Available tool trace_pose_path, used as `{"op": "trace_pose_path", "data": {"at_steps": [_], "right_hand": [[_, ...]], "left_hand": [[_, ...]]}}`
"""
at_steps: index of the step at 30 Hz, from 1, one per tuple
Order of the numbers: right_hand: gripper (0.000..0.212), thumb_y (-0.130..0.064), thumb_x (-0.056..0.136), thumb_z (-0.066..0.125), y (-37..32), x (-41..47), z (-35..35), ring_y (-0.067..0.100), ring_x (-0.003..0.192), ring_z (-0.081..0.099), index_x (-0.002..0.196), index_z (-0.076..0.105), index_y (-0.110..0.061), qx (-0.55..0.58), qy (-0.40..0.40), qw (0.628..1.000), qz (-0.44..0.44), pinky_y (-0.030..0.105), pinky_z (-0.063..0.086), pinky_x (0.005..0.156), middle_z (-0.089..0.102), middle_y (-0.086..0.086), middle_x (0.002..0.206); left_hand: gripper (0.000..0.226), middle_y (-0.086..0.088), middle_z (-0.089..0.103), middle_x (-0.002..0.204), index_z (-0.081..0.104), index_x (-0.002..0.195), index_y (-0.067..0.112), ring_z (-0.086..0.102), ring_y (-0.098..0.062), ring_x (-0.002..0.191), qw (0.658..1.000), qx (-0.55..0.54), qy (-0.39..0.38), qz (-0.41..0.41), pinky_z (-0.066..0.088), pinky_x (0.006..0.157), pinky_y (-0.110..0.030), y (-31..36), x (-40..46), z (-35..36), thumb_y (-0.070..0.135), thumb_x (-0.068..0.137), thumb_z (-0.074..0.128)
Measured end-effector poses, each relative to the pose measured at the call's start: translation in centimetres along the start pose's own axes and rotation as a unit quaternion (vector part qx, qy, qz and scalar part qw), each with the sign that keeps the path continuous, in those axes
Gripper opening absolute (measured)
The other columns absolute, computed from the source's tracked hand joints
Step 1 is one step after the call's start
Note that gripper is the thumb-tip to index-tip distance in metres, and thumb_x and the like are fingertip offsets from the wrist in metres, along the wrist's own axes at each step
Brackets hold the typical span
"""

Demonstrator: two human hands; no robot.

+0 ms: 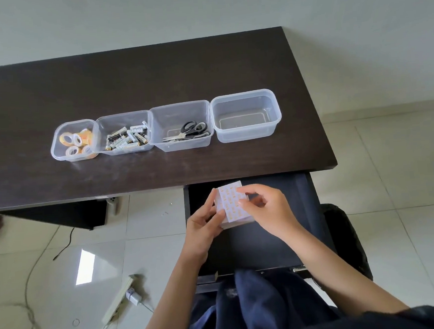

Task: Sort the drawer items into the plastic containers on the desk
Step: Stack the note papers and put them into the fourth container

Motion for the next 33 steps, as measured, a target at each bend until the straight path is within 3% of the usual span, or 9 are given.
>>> {"op": "trace_pose_path", "data": {"at_steps": [6, 10, 14, 17, 21, 24, 27, 30, 33], "right_hand": [[0.028, -0.018, 0.085, 0.068, -0.2, -0.6, 0.2, 0.007, 0.082, 0.067, 0.112, 0.069, -0.020, -0.022, 0.031, 0.999, -0.019, 0.015, 0.054, 0.058, 0.070, -0.003, 0.109], [0.029, -0.020, 0.083, 0.070, -0.1, -0.8, 0.3, 0.008, 0.083, 0.068, 0.113, 0.068, -0.023, -0.021, 0.052, 0.998, -0.014, 0.017, 0.056, 0.062, 0.068, -0.005, 0.111], [0.028, -0.020, 0.083, 0.071, -0.5, -0.9, 0.7, 0.006, 0.084, 0.068, 0.111, 0.068, -0.025, -0.018, 0.048, 0.998, -0.021, 0.013, 0.053, 0.060, 0.068, -0.007, 0.112], [0.029, -0.020, 0.083, 0.071, -0.9, -1.0, 0.9, 0.006, 0.086, 0.067, 0.111, 0.068, -0.023, -0.019, 0.051, 0.998, -0.032, 0.009, 0.050, 0.059, 0.067, -0.009, 0.111], [0.029, -0.020, 0.082, 0.072, -1.4, -1.1, 1.1, 0.007, 0.084, 0.065, 0.110, 0.068, -0.023, -0.019, 0.055, 0.997, -0.044, 0.009, 0.049, 0.061, 0.067, -0.009, 0.109], [0.029, -0.017, 0.082, 0.072, -1.9, -1.3, 1.2, 0.003, 0.078, 0.064, 0.110, 0.069, -0.022, -0.020, 0.063, 0.997, -0.050, 0.007, 0.047, 0.061, 0.065, -0.010, 0.106], [0.028, -0.015, 0.081, 0.072, -2.2, -1.3, 1.1, 0.001, 0.077, 0.063, 0.109, 0.069, -0.020, -0.021, 0.076, 0.995, -0.056, 0.004, 0.045, 0.061, 0.065, -0.010, 0.104], [0.030, -0.022, 0.081, 0.073, -2.1, -1.3, 1.4, 0.004, 0.089, 0.062, 0.110, 0.069, -0.022, -0.033, 0.072, 0.995, -0.057, 0.007, 0.046, 0.070, 0.063, -0.014, 0.104], [0.036, -0.042, 0.079, 0.067, -2.5, -1.6, 1.5, 0.003, 0.107, 0.051, 0.113, 0.066, -0.028, -0.071, 0.084, 0.990, -0.083, 0.015, 0.039, 0.092, 0.060, -0.017, 0.111]], "left_hand": [[0.053, -0.002, 0.070, 0.108, 0.040, 0.138, 0.035, 0.057, -0.020, 0.098, 1.000, 0.014, 0.000, 0.024, 0.046, 0.083, -0.041, 0.4, -0.2, 0.2, 0.012, 0.093, 0.056], [0.056, 0.000, 0.070, 0.109, 0.033, 0.139, 0.038, 0.062, -0.014, 0.099, 0.999, 0.017, -0.004, 0.030, 0.053, 0.081, -0.030, 0.5, -0.5, 0.2, 0.013, 0.093, 0.053], [0.057, 0.001, 0.070, 0.111, 0.031, 0.136, 0.044, 0.063, -0.012, 0.102, 0.999, 0.018, -0.009, 0.031, 0.053, 0.084, -0.029, 0.6, -0.8, 0.3, 0.022, 0.090, 0.059], [0.052, 0.002, 0.067, 0.119, 0.029, 0.135, 0.045, 0.064, -0.009, 0.106, 1.000, 0.005, -0.018, 0.023, 0.055, 0.081, -0.025, 0.3, -1.0, 0.5, 0.018, 0.097, 0.050], [0.050, 0.017, 0.065, 0.120, 0.028, 0.140, 0.043, 0.060, -0.012, 0.115, 0.999, -0.027, -0.017, 0.010, 0.048, 0.098, -0.035, 0.3, -1.1, 0.8, 0.026, 0.095, 0.043], [0.057, 0.013, 0.062, 0.127, 0.032, 0.141, 0.042, 0.059, -0.016, 0.119, 0.999, -0.038, -0.010, 0.009, 0.045, 0.102, -0.040, 0.5, -1.1, 0.7, 0.040, 0.086, 0.046], [0.060, 0.010, 0.063, 0.126, 0.029, 0.143, 0.041, 0.059, -0.016, 0.119, 0.999, -0.026, -0.011, 0.016, 0.045, 0.103, -0.040, 0.8, -1.1, 0.8, 0.040, 0.086, 0.048], [0.058, 0.009, 0.066, 0.122, 0.026, 0.146, 0.037, 0.059, -0.016, 0.117, 0.999, -0.028, 0.000, 0.020, 0.045, 0.103, -0.039, 0.8, -1.0, 0.8, 0.027, 0.094, 0.048], [0.054, 0.013, 0.069, 0.114, 0.030, 0.145, 0.037, 0.062, -0.013, 0.110, 0.999, -0.032, 0.012, 0.024, 0.048, 0.098, -0.037, 0.9, -1.0, 0.7, 0.021, 0.096, 0.048]]}}
Point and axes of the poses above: each hand's wrist, its own x-axis towards the middle knuckle, its own z-axis out of the palm, y = z × x, the point moved 10 cm from there along x, towards the middle knuckle
